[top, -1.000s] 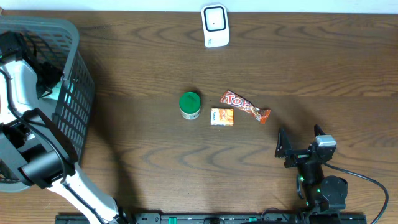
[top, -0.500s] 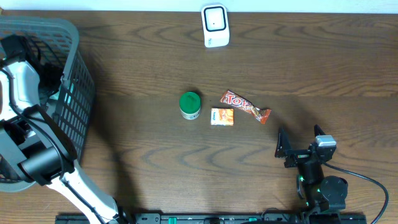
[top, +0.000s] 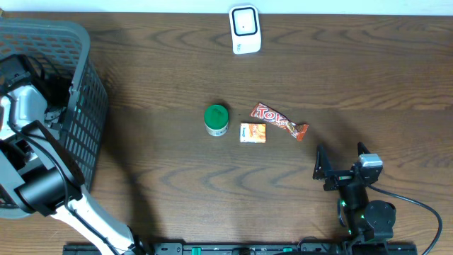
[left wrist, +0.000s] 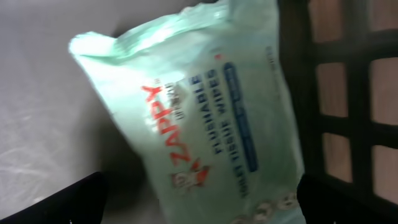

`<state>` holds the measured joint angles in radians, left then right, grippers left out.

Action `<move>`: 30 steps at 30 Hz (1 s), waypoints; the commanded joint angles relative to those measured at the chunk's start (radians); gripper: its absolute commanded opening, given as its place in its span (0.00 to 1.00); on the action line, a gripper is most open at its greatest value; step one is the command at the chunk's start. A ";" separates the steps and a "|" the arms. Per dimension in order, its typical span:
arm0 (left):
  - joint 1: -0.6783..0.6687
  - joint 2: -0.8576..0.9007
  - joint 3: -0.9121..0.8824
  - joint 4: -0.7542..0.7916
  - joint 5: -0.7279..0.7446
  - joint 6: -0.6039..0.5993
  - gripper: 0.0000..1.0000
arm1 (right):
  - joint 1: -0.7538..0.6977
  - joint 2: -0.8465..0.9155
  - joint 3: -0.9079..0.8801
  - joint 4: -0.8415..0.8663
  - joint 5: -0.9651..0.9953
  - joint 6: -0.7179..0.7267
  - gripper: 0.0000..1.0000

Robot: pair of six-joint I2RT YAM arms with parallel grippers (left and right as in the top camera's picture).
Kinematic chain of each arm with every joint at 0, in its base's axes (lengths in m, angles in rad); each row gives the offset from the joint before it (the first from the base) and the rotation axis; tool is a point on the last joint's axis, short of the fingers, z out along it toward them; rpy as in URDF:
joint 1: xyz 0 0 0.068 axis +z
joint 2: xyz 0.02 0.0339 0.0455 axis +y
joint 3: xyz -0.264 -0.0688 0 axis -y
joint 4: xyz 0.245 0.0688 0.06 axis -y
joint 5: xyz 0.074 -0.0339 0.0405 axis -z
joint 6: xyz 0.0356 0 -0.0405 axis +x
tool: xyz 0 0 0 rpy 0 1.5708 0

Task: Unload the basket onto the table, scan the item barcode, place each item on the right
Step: 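Grasp the mint-green wipes pack with the left gripper and lift it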

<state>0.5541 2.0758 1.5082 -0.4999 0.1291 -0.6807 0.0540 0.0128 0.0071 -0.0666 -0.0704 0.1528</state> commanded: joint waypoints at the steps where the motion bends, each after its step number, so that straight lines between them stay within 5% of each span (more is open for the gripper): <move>1: -0.003 0.082 -0.060 -0.002 0.112 -0.013 0.98 | 0.006 -0.002 -0.002 -0.004 0.002 0.011 0.99; 6: -0.003 0.137 -0.060 0.003 0.148 -0.013 0.99 | 0.006 -0.002 -0.002 -0.004 0.002 0.011 0.99; 8: -0.003 0.150 -0.060 0.005 0.164 -0.013 0.82 | 0.006 -0.002 -0.002 -0.004 0.002 0.011 0.99; 12: -0.002 0.151 -0.060 0.005 0.170 -0.013 0.27 | 0.006 -0.002 -0.002 -0.004 0.002 0.011 0.99; 18: 0.010 0.111 -0.059 -0.031 0.171 -0.013 0.12 | 0.006 -0.002 -0.002 -0.004 0.002 0.011 0.99; 30: 0.048 -0.275 -0.058 -0.121 0.166 0.016 0.09 | 0.006 -0.002 -0.002 -0.004 0.002 0.011 0.99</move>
<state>0.5900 1.9610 1.4342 -0.6136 0.3080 -0.6838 0.0540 0.0128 0.0071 -0.0669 -0.0708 0.1528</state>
